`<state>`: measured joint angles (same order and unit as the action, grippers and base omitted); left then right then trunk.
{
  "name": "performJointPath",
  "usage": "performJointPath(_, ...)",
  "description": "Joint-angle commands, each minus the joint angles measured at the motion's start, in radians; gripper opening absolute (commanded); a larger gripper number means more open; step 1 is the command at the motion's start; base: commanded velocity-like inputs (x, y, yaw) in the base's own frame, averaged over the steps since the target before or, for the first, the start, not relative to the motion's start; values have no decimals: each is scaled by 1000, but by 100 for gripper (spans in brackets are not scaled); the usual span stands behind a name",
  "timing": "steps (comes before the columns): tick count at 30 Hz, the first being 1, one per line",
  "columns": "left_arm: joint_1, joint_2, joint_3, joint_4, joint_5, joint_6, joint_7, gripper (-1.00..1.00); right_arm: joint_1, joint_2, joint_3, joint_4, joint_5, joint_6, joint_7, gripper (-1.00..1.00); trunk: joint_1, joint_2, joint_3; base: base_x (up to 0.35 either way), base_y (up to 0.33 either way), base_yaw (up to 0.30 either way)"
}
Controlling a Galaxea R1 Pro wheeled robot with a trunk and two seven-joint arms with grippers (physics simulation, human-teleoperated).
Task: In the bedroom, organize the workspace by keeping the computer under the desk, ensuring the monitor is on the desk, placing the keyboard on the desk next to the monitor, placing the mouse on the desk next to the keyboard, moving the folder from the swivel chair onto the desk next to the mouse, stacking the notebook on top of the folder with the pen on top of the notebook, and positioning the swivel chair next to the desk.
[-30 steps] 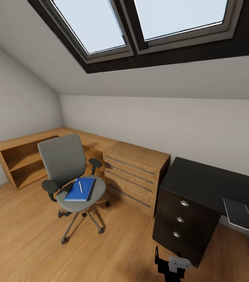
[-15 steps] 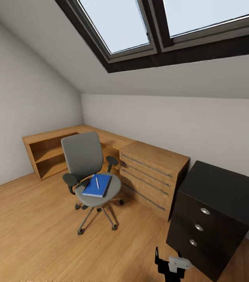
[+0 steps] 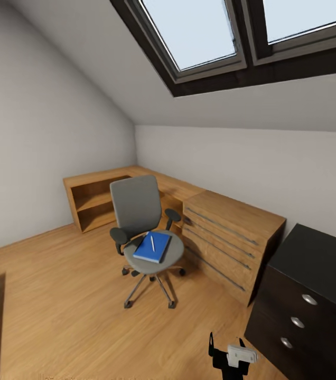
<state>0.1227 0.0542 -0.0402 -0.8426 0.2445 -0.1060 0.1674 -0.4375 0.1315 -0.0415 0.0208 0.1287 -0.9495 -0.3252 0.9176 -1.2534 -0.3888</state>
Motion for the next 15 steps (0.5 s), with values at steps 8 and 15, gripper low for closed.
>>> performJointPath(8, 0, 1, -4, -1, 8, -3, 6, 100, -1, 0, -3, 2, 11, -2, -6, 100, 0, -1, -5, 0, 0, 287)
performJointPath(15, 0, 1, -4, -1, 9, -3, 6, 100, -1, 0, -3, 2, 12, 0, -5, 100, 0, -1, -8, 0, 0, 285)
